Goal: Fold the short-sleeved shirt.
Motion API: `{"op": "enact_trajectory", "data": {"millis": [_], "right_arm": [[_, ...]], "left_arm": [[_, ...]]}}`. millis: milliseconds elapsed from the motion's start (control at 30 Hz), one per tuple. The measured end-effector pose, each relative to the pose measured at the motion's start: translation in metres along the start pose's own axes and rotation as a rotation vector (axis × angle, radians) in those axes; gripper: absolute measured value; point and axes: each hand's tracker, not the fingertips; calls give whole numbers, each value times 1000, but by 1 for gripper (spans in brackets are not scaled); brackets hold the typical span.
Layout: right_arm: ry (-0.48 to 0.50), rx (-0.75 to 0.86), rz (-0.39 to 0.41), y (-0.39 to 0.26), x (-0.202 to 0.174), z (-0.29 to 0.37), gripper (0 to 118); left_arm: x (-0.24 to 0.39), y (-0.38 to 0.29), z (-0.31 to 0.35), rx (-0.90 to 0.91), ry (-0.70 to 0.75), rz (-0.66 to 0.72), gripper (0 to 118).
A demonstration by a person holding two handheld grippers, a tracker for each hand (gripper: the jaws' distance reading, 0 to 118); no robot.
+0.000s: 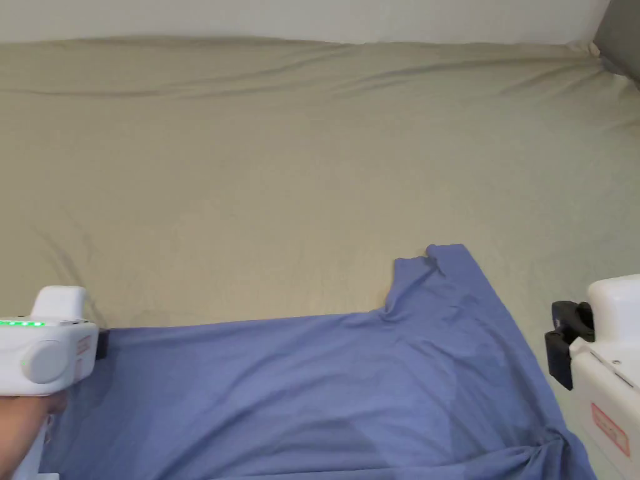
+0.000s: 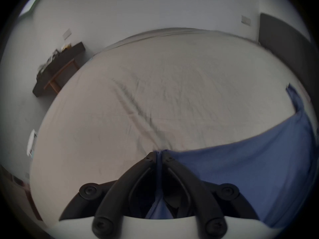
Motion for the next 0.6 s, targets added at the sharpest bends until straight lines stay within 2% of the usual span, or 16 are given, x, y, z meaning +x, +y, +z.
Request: {"op": "enact_trajectory", "data": {"millis": [67,133,200,233,300,333,433,600], "right_arm": [[-12,-4,4,3,4,-5,2],[-23,-5,2,8,10,-12,3],[-8,-15,-10,14,17,-23,10],[-1,-36,-15,17,20,-32,32],[29,-83,-34,21,25,-54,88],[51,-143,-42,22,29,-71,109],[134,-294,-102,17,33,-125,111],[72,-514,-145,-16,33,-209,111]], "left_arm": [[-7,-2,16,29,-8,43,4],[-8,-3,41,101,-6,-1,4],[-6,-4,68,164,-16,-3,4],[-6,-5,81,192,-23,7,4],[-5,-6,103,269,6,19,4],[-3,-7,114,271,-4,-2,4],[1,-11,135,305,7,-32,4],[2,-26,148,305,9,-38,4]]}}
